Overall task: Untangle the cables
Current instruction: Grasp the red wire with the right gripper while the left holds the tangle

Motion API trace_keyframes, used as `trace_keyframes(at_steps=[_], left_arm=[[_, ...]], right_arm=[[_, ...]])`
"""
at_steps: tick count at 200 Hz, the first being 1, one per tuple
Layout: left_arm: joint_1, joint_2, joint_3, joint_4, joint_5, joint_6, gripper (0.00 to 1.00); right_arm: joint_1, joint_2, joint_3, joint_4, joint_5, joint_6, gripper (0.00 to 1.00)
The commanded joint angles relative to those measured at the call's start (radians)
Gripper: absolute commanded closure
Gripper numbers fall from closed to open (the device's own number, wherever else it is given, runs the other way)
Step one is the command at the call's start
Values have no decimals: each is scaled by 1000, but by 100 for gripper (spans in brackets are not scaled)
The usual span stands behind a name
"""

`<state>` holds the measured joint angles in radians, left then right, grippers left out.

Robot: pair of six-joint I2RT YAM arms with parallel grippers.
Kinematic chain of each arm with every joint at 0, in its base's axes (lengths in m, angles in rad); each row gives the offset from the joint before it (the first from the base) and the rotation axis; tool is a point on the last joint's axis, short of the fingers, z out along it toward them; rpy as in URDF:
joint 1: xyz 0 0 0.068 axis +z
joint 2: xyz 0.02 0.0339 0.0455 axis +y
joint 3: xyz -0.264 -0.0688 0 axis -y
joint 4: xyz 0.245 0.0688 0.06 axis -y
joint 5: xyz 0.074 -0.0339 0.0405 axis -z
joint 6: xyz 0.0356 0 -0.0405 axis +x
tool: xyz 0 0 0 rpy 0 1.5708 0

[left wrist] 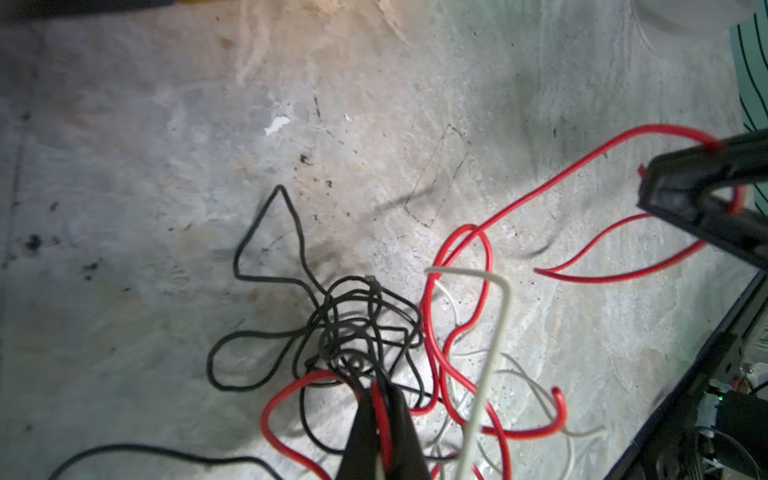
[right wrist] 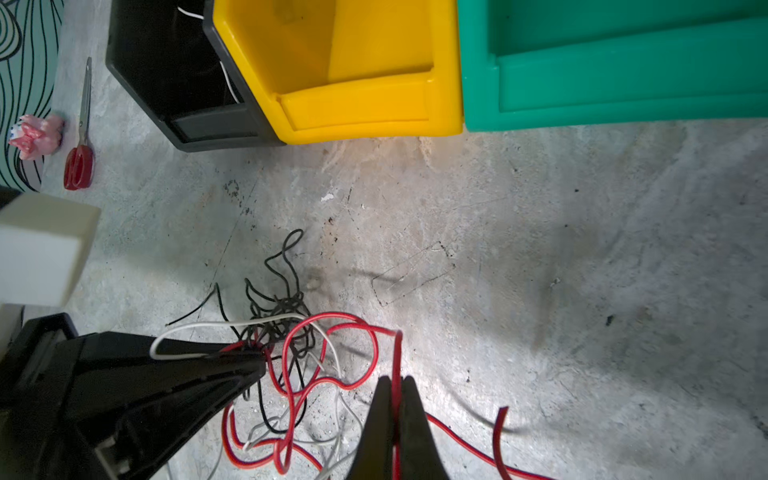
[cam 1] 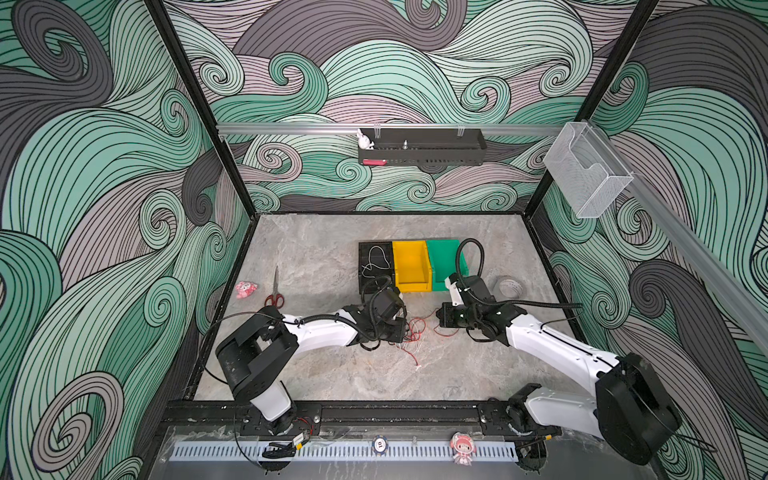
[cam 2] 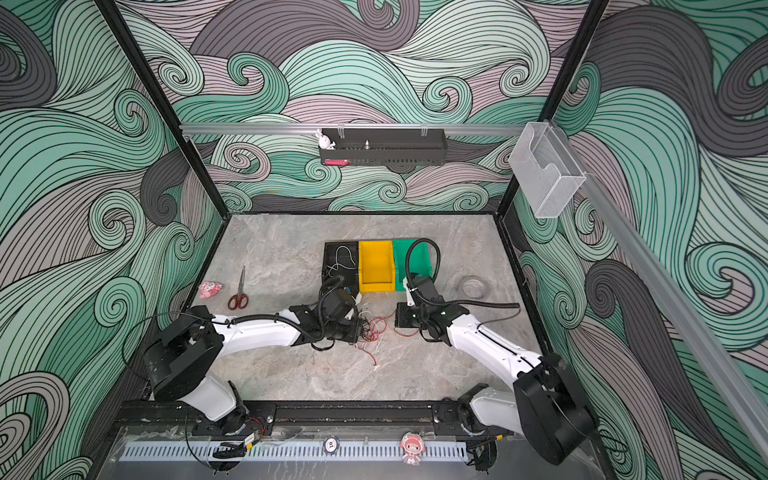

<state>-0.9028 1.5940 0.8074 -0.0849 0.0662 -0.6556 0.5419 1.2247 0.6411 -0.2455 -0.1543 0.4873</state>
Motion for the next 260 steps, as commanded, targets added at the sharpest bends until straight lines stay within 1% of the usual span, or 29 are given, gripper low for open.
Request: trace_keyframes(at_steps=[1,34,87,92,128,147,163,180,198,213,248,260], left_arm=[[21,-53,-28,-58,-52,-14,100],[30,-102,-72,-60,-65,-24,100],[50,-164,-131,-82,-98,-35,100],[53,-200,-138,-84,-100,-36,100],[73,-259,-177,-83,-99,-40,100],[79,-286,-192,-103,-113,-38,100],[81,-309,-212,-105,-118,-43,100],[82,-326,-230,-87,-108,-45,100],[83,-326,-240,-58,-72,-43,89],[82,-321,-244,-31,-41,-39,81],[82,-320,-242,-13,5,-30,67],[83,-332,-238,-23,6,-30,65]], right_arm=[[-8,-47,12,-46,41,-34,98],[-46,-70,23,-73,26,-50,99],[-111,-105,6,-109,34,-53,100],[-118,-106,4,-109,33,-54,100],[-165,-116,-8,-142,35,-61,100],[-204,-124,-12,-147,14,-70,100],[-216,-132,-11,-147,-9,-70,100],[-216,-143,-18,-120,-97,-64,100],[-210,-146,-34,-35,-221,-28,99],[-187,-141,-40,3,-290,-10,99],[-106,-151,-27,11,-323,1,100],[-86,-166,-20,7,-333,6,100]])
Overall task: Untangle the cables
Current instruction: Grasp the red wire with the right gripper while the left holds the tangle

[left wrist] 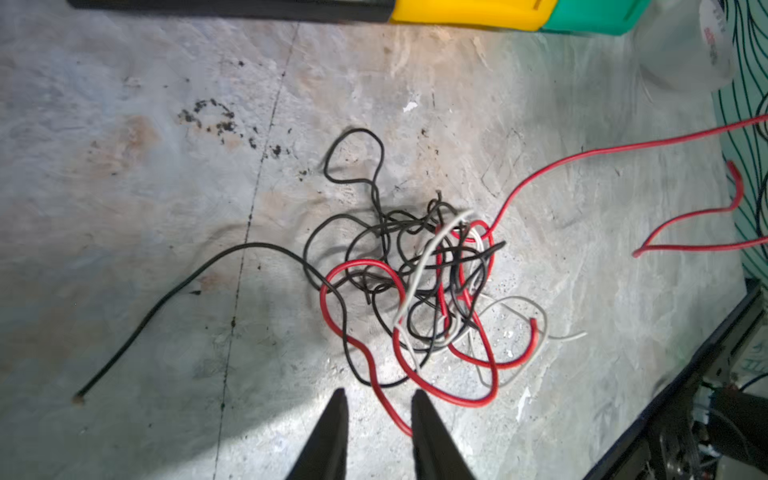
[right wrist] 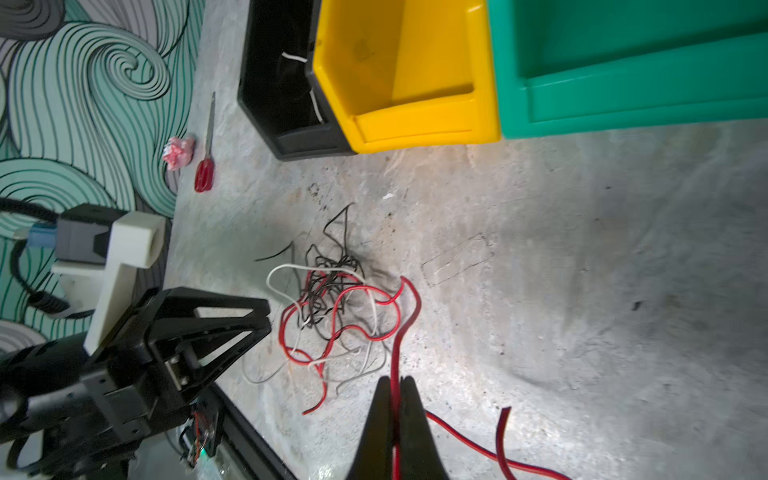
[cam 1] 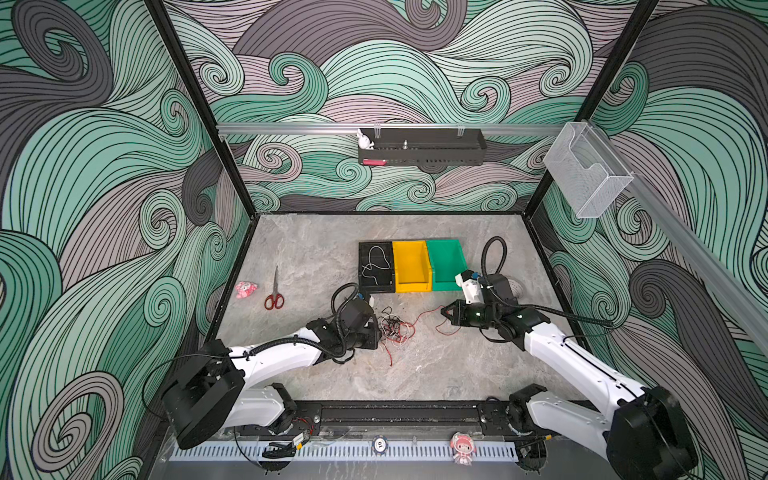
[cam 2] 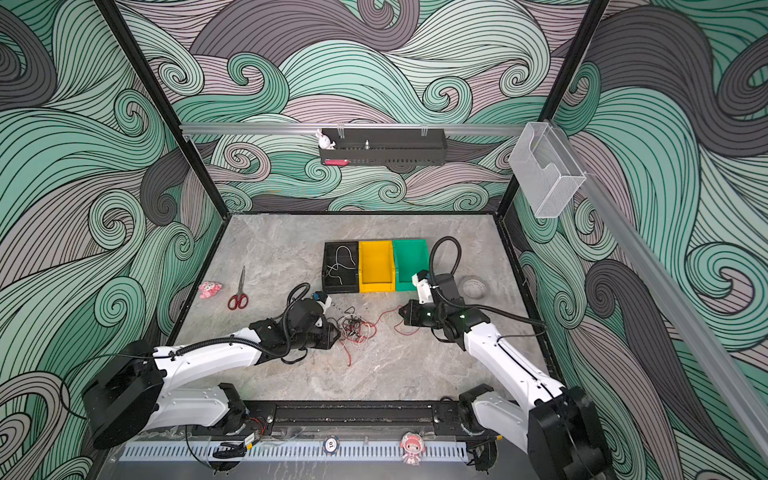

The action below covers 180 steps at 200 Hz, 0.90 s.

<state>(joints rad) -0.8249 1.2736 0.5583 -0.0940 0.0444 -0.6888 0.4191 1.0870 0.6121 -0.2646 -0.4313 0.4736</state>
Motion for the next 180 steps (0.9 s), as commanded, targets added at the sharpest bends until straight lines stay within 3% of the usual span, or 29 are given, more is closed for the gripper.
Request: trace_keyframes(at_steps=[1,60,108,180], left_arm=[[5,-13,12,-14,28,2,64],[4,-121,74,-76,58,23,55],[1,-176,81,13,155,144,53],[-24,-10,127,201,237,276,52]], right_arm=[[38,-29,11,25,-56,20,99],[115,-106,148,-56,-109,9,100],[129,-122,187,-33,-201,21,99],[138,-131,156,122,-336,145,99]])
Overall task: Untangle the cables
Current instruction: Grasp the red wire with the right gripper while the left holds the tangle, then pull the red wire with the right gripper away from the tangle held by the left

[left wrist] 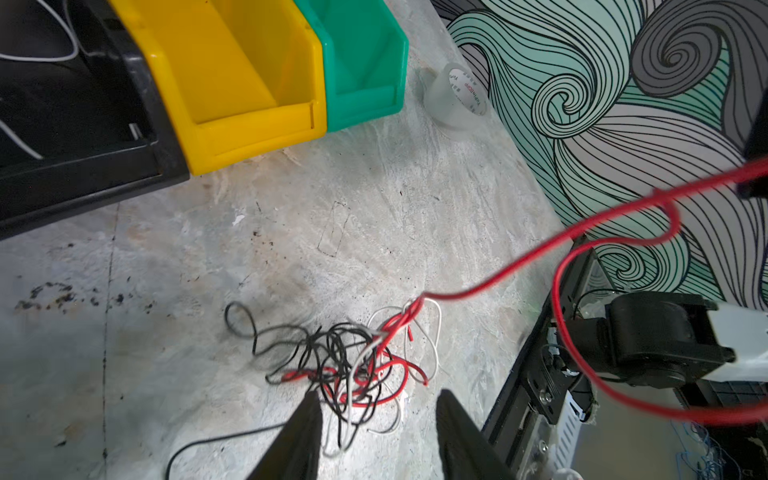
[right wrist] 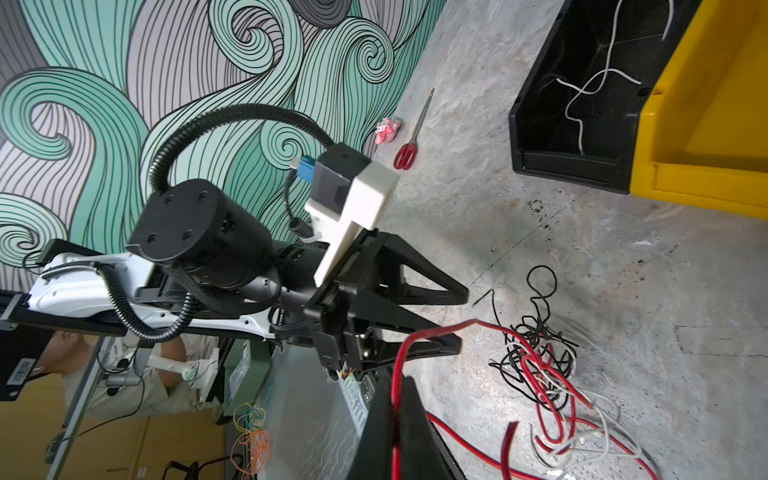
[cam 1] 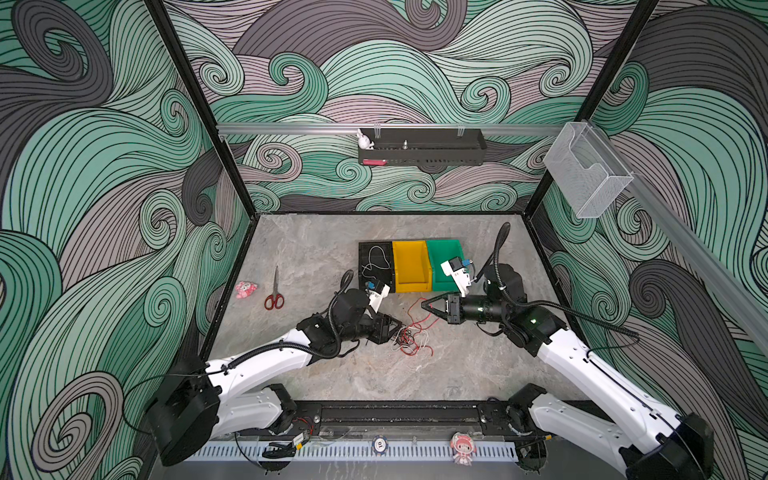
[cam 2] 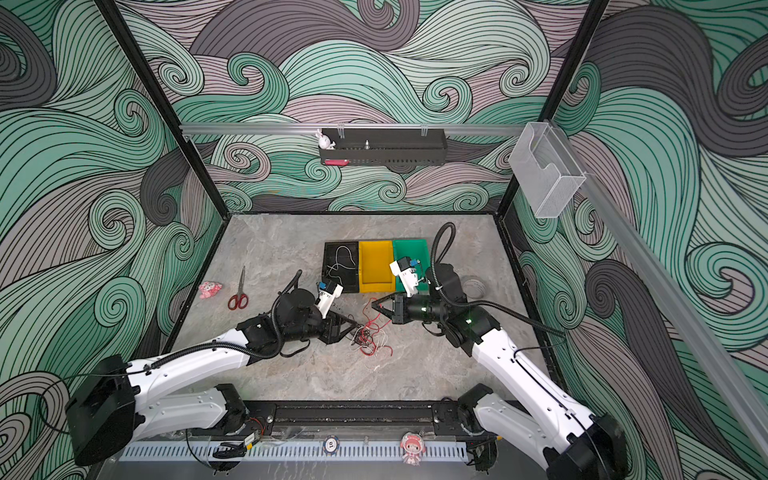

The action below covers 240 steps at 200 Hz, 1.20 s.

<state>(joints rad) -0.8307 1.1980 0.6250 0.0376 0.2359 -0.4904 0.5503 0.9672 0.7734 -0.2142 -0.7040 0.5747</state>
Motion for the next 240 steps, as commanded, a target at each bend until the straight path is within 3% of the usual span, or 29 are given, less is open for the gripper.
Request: trace_keyframes(at_steps=[1,58,85,118,138,151,240], left_arm=[[-19,69,61,70,45,80,52],[-30,187,83,126,52,84,56],[-30,218,100,106,40,80,67],[-29,213,82,103,37,72,75],[-28,192,59,98,16,67,86],[-28,178,46,86,-10,56,91],[-14,86,-47,12,-143,-17,98]], right_arm=[[7,-11,-5,72,-63,44,99],[8,-38,-13,113,-85,81,99],[8,-37,-15,114,-87,78,99],[3,-57,-18,47,-8,23,99],[-16,-68,-27,21,28,18,99],[-32,-74,-28,11,38,19,99],[-254,-167,-14,-140,93,-40,100]])
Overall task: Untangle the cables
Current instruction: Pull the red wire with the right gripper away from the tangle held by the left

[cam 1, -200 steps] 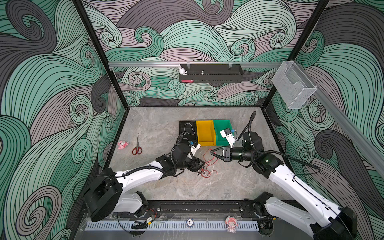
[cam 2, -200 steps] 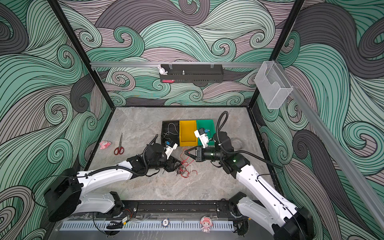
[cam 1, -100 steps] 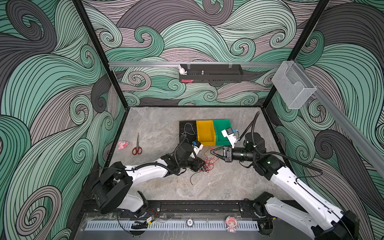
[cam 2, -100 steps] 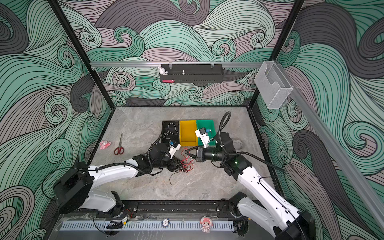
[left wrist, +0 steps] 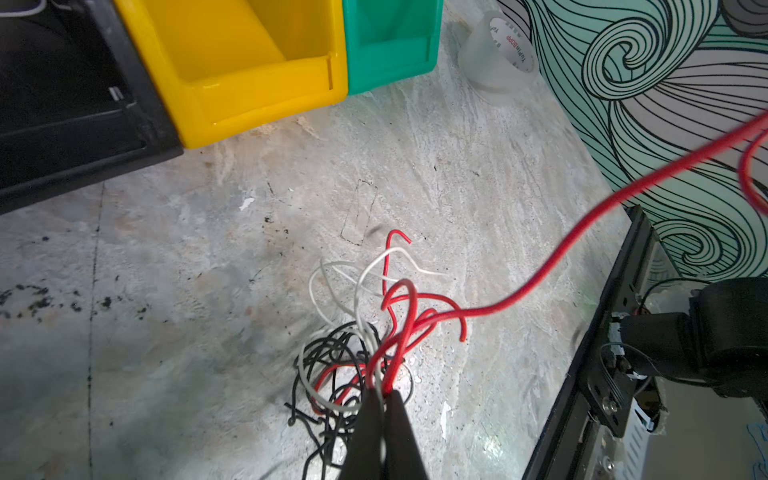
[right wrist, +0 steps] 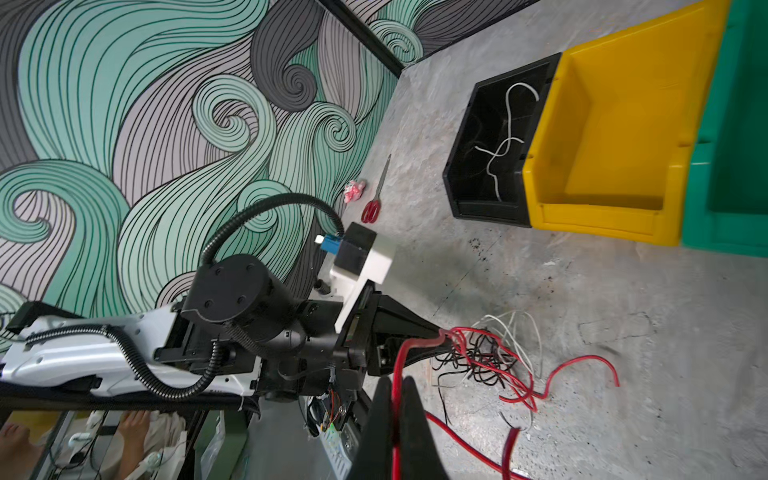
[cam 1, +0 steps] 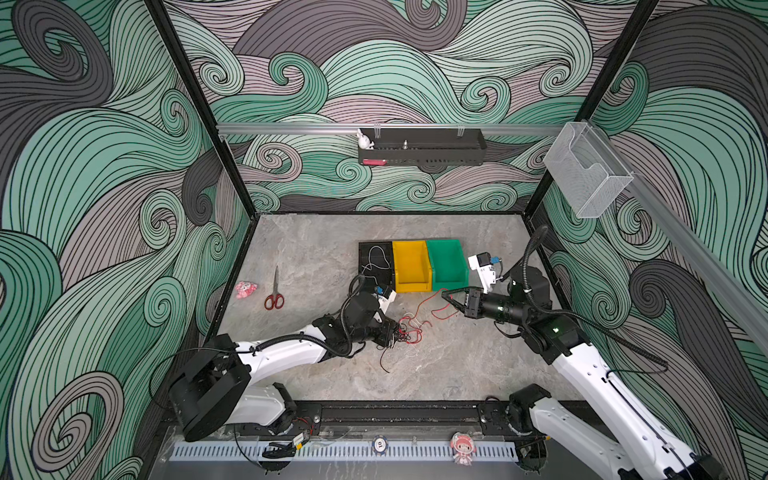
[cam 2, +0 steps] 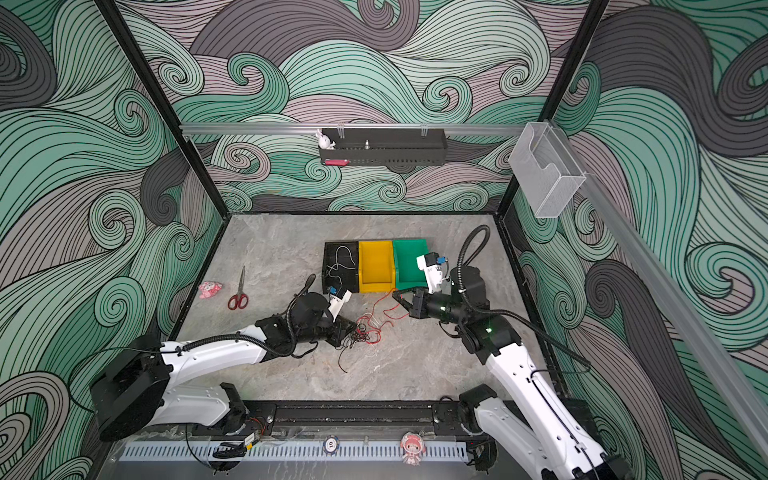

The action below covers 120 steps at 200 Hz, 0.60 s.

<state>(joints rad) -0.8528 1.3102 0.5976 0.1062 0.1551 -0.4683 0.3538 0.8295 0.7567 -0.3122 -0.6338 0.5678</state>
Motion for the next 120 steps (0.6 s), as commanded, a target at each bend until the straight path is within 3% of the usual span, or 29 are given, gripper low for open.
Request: trace_keyframes(at_steps=[1,58,120], left_arm=[[9,-27,-20,-58,-63,-40,98],[36,-81,-59,-106,-109,-98,100],[54,-114,-64,-154,-103,-111,100]], right_arm=[[-61,-30,2,-42,24,-33,100],[-222,-24,-7,-91,-5,-26,100],[-230,3,-12,-52,-51,12,99]])
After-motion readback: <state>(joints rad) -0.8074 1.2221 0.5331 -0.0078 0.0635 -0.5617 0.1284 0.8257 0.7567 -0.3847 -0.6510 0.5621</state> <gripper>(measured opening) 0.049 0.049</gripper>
